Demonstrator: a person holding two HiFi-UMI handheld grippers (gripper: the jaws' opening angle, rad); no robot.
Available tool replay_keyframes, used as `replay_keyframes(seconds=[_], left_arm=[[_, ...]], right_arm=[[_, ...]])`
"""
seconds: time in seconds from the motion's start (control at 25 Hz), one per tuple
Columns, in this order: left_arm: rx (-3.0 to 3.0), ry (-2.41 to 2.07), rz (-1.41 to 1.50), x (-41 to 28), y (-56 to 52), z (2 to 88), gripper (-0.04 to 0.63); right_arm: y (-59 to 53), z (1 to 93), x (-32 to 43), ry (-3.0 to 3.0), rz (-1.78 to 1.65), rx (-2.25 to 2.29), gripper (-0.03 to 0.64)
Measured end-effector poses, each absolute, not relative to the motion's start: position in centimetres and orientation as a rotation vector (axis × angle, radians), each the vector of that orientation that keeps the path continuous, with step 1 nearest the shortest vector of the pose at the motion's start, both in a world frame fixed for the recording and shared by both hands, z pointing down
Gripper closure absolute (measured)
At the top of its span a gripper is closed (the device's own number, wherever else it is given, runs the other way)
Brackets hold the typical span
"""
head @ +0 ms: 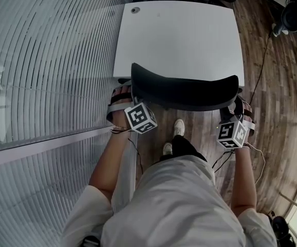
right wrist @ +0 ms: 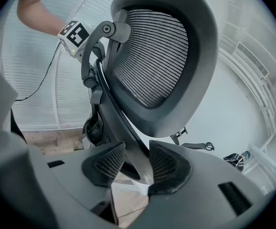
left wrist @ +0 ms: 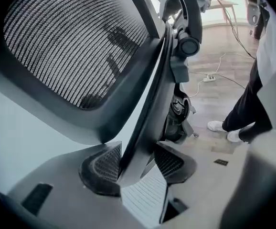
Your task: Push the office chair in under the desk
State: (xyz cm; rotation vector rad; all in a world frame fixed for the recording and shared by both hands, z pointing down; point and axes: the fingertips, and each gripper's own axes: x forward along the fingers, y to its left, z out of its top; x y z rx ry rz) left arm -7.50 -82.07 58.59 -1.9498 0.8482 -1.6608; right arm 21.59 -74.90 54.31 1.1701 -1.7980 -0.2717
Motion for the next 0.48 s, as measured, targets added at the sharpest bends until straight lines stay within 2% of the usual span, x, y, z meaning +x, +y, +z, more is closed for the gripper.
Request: replay_keyframes(seconds=[0.48], left_arm=[[-2.147,0.909,-1.517,-6.5,-79.5,55.5,0.360]], right_arm=[[-73.8,51.5,21.2,-1.920,-0.163,1.281,0.446]])
